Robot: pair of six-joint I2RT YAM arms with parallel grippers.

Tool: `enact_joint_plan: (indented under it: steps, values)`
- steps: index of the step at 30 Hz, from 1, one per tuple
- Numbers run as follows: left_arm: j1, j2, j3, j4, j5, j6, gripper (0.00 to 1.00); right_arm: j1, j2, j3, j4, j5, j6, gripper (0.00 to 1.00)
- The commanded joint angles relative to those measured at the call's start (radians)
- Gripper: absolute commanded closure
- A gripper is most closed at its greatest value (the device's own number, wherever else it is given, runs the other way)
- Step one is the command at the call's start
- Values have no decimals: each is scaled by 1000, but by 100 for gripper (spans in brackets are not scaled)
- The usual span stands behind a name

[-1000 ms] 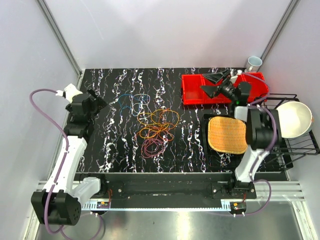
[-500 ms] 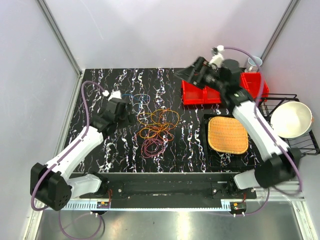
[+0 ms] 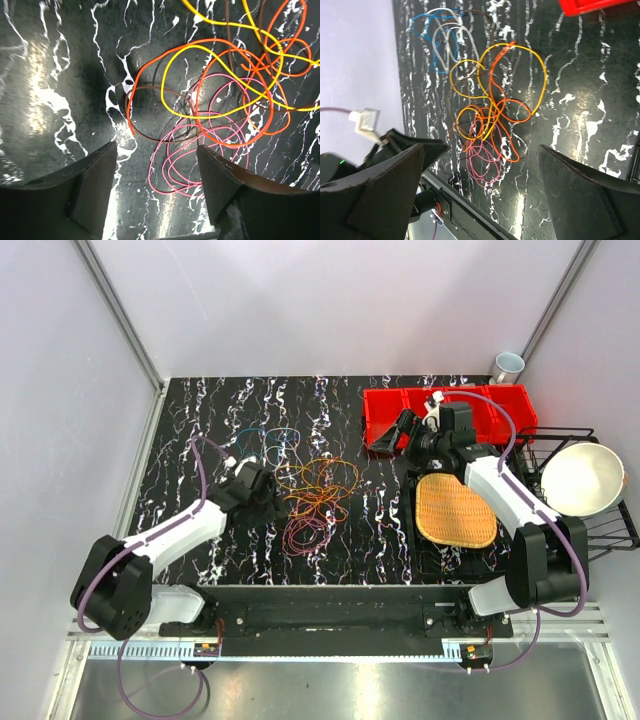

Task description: Untangle the cables

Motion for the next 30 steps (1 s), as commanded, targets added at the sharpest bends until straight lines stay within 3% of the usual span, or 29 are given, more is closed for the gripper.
enact_joint_plan:
  steps: [1, 12, 30]
  values:
    - [-5, 14, -28, 166, 31, -105, 35, 6, -70, 12, 26, -55, -39, 0]
    - [-11, 132, -18, 228, -18, -188, 47, 6, -53, 17, 17, -72, -50, 0]
    - [-31, 186, -47, 272, -103, -285, 64, 17, -41, -8, 40, -111, -47, 1]
